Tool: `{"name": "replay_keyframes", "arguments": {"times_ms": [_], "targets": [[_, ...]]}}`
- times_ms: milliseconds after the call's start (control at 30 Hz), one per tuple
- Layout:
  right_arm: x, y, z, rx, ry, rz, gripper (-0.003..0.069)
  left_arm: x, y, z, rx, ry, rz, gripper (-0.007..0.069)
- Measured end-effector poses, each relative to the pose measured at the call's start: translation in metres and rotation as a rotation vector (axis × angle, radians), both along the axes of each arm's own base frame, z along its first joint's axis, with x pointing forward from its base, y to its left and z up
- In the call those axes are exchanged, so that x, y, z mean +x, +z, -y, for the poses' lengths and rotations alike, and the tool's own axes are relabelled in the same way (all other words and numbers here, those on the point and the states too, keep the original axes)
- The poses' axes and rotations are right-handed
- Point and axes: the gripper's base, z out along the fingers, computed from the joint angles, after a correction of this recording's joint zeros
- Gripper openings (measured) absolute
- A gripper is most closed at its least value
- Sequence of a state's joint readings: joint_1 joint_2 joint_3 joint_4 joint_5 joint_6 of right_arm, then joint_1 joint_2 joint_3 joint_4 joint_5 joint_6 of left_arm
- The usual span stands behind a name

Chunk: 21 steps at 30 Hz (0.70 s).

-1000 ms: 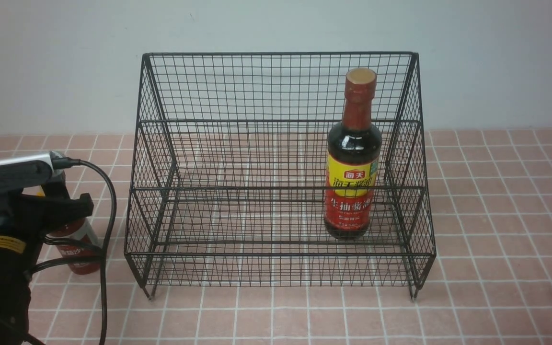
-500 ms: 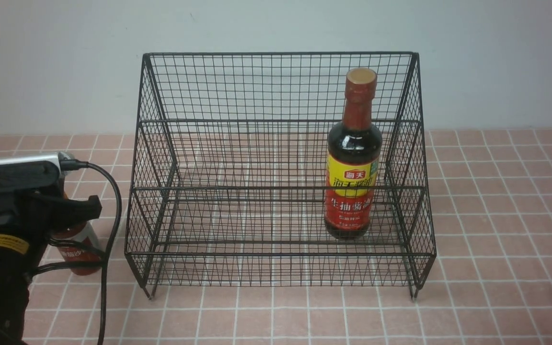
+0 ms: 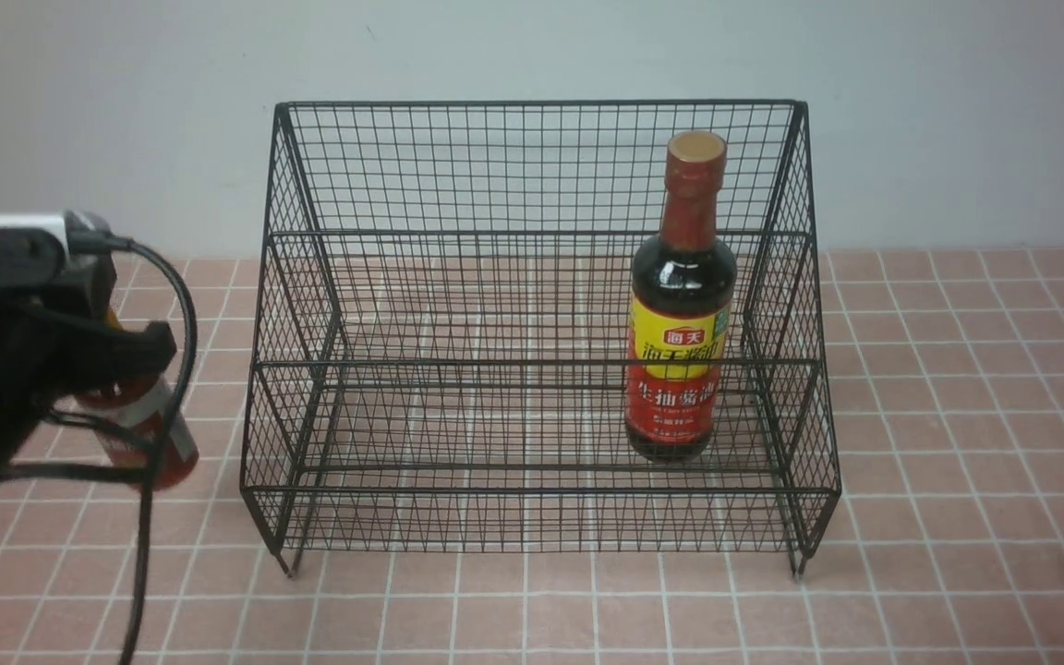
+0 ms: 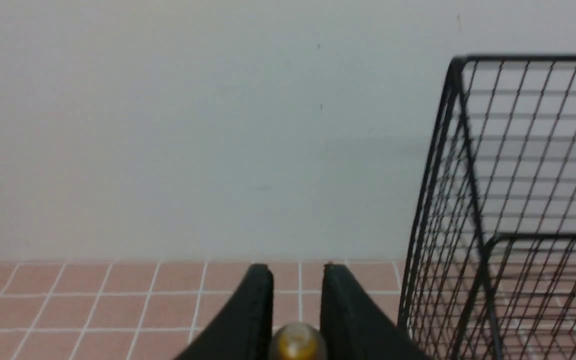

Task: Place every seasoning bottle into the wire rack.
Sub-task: Use the left arm to put the condiment bottle back on the shelf

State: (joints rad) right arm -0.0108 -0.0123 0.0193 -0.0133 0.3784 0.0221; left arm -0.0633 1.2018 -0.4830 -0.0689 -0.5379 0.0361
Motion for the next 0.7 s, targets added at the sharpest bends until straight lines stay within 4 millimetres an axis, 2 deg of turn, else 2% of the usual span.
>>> {"name": "replay_keyframes", "arguments": {"times_ms": [100, 133, 200, 333, 433, 500, 700], "targets": [[0.000, 0.000, 0.000, 0.000, 0.000, 0.000, -0.0010, -0.002, 0.038, 0.001, 0.010, -0.017, 0.041, 0.0102], [0.000, 0.000, 0.000, 0.000, 0.000, 0.000, -0.0010, -0.002, 0.041, 0.001, 0.011, -0.019, 0.037, 0.0102], [0.000, 0.000, 0.000, 0.000, 0.000, 0.000, -0.0010, -0.004, 0.067, 0.002, 0.010, -0.025, 0.052, 0.0102], [0.000, 0.000, 0.000, 0.000, 0.000, 0.000, -0.0010, -0.014, 0.097, 0.012, 0.010, -0.077, 0.061, 0.0102], [0.000, 0.000, 0.000, 0.000, 0.000, 0.000, -0.0010, -0.021, 0.104, 0.027, 0.006, -0.146, 0.068, 0.0102], [0.000, 0.000, 0.000, 0.000, 0.000, 0.000, -0.0010, -0.023, 0.103, 0.033, 0.005, -0.173, 0.060, 0.0102], [0.000, 0.000, 0.000, 0.000, 0.000, 0.000, -0.0010, -0.034, 0.098, 0.070, 0.004, -0.351, 0.018, 0.0102]]}}
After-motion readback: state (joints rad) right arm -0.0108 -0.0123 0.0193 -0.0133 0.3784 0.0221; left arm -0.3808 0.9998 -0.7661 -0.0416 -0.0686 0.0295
